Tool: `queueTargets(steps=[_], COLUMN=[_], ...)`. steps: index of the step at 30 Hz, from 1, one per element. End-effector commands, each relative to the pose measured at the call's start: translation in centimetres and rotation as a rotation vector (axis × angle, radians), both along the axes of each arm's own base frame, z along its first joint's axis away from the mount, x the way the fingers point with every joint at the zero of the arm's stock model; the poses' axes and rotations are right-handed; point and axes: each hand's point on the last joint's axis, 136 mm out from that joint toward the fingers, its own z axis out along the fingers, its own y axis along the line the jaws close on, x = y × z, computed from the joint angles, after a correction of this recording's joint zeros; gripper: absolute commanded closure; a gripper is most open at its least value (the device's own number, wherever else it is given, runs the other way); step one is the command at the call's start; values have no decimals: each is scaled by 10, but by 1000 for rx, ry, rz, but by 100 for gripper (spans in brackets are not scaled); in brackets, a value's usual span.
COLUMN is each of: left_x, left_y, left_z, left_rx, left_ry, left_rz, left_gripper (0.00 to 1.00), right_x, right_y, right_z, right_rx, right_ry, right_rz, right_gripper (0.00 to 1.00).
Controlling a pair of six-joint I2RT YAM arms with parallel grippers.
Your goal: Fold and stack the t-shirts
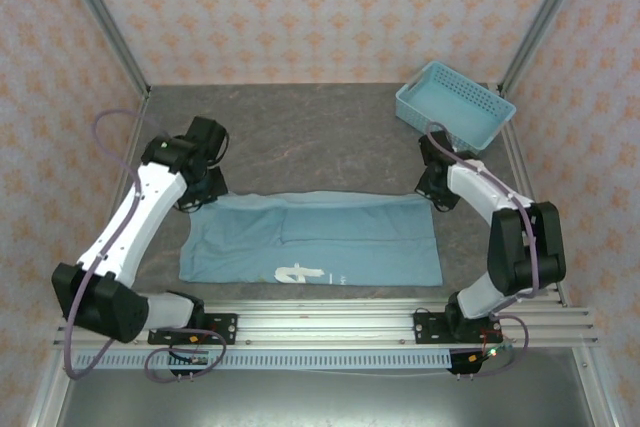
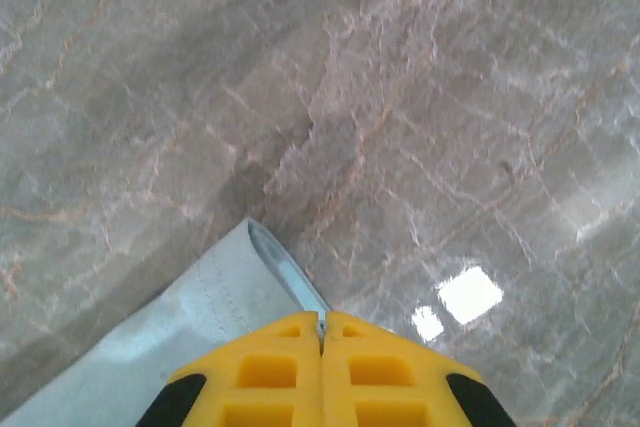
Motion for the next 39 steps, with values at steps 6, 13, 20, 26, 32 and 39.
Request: queueTargets(steps=[6, 13, 20, 26, 32, 39], left_x=[-59, -86, -98, -108, -121, -121], left_y=[31, 24, 19, 17, 17, 22], left_z=[-9, -30, -45, -56, -76, -79], left_rx=[112, 81, 69, 57, 48, 78], left_ry=[34, 70, 98, 106, 140, 130], left_rz=[137, 160, 171, 197, 239, 248], left_gripper=[100, 100, 100, 100, 100, 100], right_x=[-39, -61, -71, -86, -92, -89], right_y=[9, 0, -5, -2, -4, -4], right_z=[0, -2, -1, -11, -10, 1], right_rx=[-25, -80, -101, -64, -59, -55], right_ry=[51, 97, 109, 134, 130, 105], right_rz=[1, -11, -35, -63, -93, -106], right_gripper=[100, 100, 100, 90, 81, 73])
